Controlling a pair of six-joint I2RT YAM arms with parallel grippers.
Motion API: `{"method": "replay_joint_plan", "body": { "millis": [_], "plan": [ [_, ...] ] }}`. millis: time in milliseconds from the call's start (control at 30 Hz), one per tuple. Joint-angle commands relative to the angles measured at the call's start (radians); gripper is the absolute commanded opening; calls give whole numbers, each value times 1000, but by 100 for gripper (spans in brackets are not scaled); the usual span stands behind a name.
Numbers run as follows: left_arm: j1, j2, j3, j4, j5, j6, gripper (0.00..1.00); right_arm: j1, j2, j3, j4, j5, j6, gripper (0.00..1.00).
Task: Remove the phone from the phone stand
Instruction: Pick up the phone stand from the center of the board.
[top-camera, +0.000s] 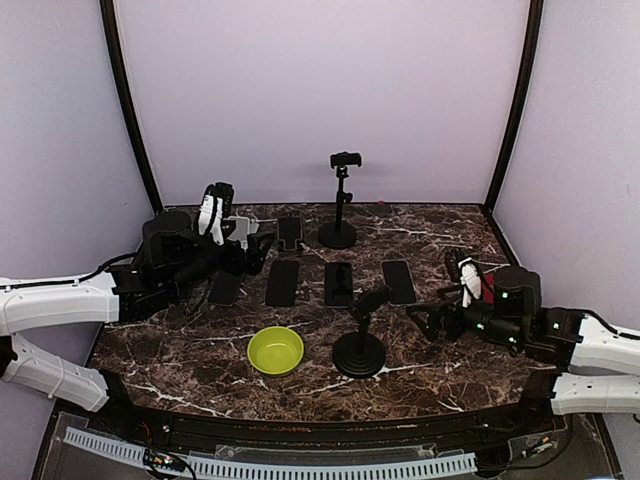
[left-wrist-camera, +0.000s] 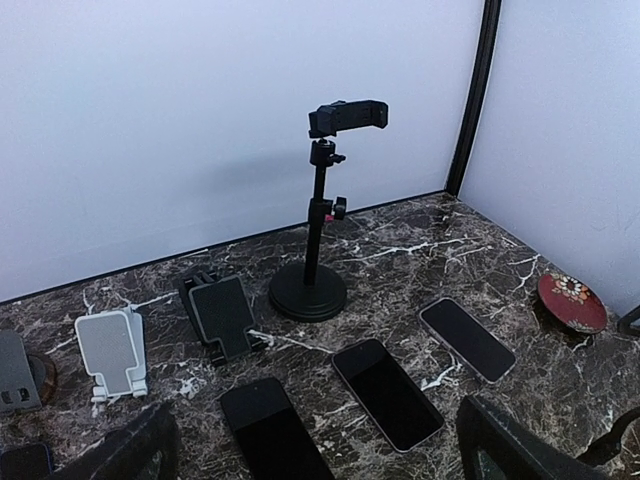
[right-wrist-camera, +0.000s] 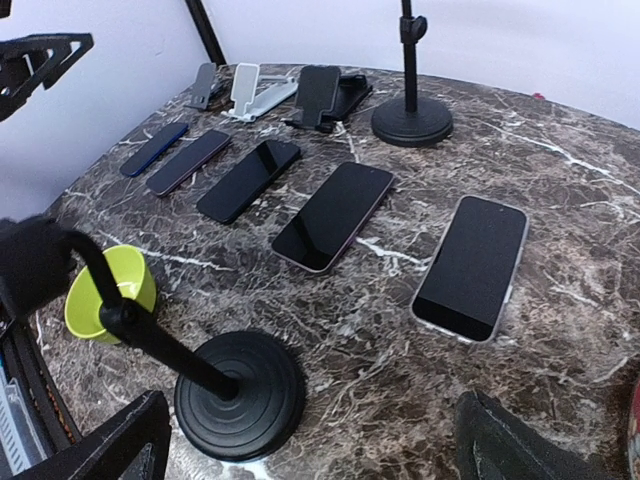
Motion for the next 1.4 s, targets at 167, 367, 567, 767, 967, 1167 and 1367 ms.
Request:
{"method": "replay_joint_plan", "body": {
  "millis": [167,367,567,767,967,1167,1367],
  "plan": [
    [7,-4,25,21,-2,-16,99,234,-6,-137,262,134,-55,97],
    [7,-13,13,33,-16,-13,99,322,51,-177,412,227,-118,89],
    [7,-11,6,47,-21,-13,99,390,156,-152,515,297,-187,86],
    [8,-4,4,55,-26,-12,99,439,262,-96,582,344,-233,83],
    [8,-7,-3,60,-26,-5,99,479,387,-25,599,436,-259,78],
    [8,-16,-6,55,-24,1,99,500,467,9,654,481,-245,72],
    [8,-25,-17,60,-27,1,99,506,524,37,688,564,-237,71]
  ]
}}
